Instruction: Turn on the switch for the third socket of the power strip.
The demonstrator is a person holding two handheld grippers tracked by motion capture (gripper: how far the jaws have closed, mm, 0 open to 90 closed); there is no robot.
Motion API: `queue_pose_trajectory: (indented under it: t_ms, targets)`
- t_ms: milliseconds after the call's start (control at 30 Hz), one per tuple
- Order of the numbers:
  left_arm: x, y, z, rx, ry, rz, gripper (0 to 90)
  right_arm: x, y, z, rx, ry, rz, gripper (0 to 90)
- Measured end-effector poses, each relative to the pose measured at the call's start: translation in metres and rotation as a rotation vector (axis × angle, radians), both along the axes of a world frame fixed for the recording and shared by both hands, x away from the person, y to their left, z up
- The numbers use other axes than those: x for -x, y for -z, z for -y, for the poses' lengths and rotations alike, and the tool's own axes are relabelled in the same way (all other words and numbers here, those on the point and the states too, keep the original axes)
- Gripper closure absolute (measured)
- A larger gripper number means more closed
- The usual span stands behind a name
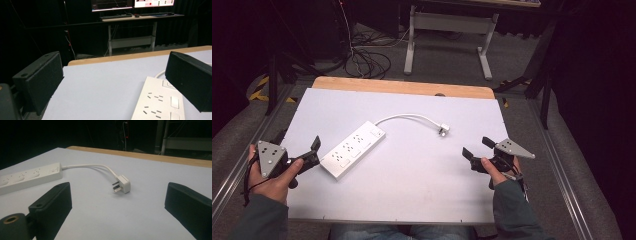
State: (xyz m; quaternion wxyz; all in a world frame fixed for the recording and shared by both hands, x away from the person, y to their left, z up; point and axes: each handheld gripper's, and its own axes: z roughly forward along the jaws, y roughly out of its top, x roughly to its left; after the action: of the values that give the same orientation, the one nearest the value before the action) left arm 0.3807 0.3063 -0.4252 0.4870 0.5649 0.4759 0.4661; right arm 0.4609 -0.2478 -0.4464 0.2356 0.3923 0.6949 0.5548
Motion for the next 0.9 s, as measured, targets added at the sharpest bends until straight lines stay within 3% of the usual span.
queue_pose_trajectory:
  t_ms: [367, 900]
  targets:
    - [-0.0013, 0.0003, -0.0001, 0.003, -0.003, 0.001, 3.3, 0.0002, 0.0005, -0.0008, 0.008, 0.001, 0.000, 7.7]
    - [-0.0017, 0.0004, 0.0002, -0.024, -0.014, 0.026, 11.7, -0.0001, 0.0007, 0.0008, 0.004, 0.006, 0.001, 7.7]
